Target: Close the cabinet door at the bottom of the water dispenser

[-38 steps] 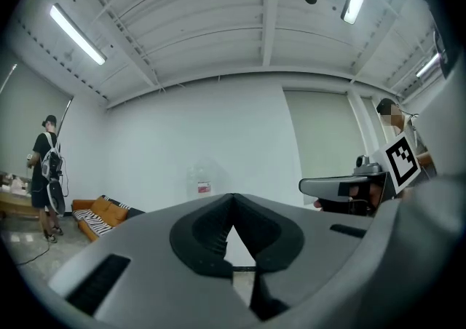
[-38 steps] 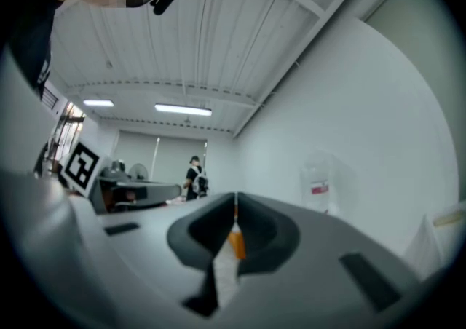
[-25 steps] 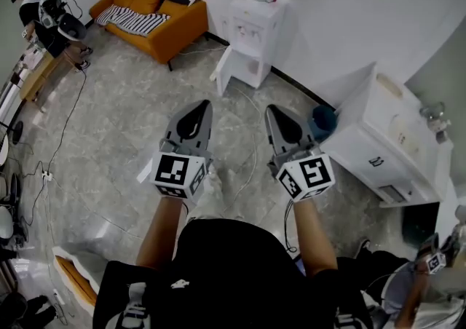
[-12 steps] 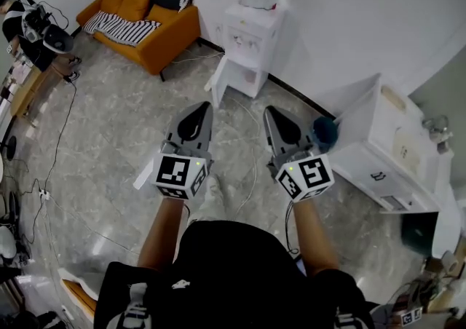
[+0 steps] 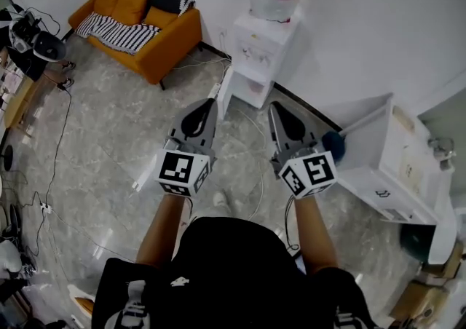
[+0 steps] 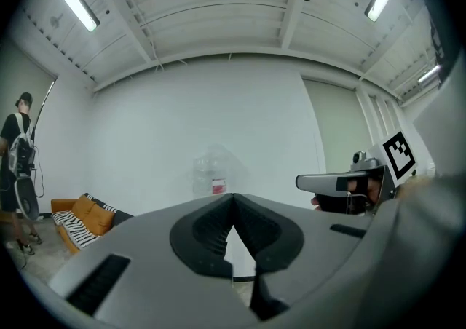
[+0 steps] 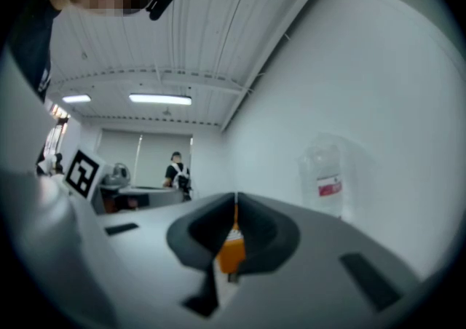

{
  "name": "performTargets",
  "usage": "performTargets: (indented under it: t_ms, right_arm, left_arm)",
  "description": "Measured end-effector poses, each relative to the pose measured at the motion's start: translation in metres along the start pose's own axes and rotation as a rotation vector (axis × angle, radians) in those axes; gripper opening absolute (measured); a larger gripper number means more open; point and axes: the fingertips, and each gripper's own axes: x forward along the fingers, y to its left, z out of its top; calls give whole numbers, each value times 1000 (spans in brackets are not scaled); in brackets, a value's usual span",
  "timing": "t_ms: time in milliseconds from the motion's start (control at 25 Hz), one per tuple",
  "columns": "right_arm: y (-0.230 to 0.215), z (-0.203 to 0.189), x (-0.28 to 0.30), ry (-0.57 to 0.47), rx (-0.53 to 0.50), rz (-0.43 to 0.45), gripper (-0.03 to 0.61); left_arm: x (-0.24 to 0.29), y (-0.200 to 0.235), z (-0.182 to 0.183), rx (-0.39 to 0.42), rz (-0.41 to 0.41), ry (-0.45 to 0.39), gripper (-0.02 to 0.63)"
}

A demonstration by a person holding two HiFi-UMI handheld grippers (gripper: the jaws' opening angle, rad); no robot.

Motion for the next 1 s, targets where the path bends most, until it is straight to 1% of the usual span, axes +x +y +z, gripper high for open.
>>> performTargets:
  t_ms: [160,280,600,800,1000]
  right_arm:
    - [-12,-7,40,5,5,-15,35]
    - [-22,-16,61,21,23,-26,35]
    - [-62,-48,100,69,99,-32,35]
    - [-97,-59,130,70,109,0,35]
    - [-135,-60,157,68,93,43,35]
  left_arm:
    - [27,33,-11,5,-15,18,8]
    - [43,49,-16,-17,-25,27,8]
    - [86,69,-45,-62,-25,72,8]
    - [125,79,-58,-57,9,90,8]
    - [172,81,-72,-66,32,140,8]
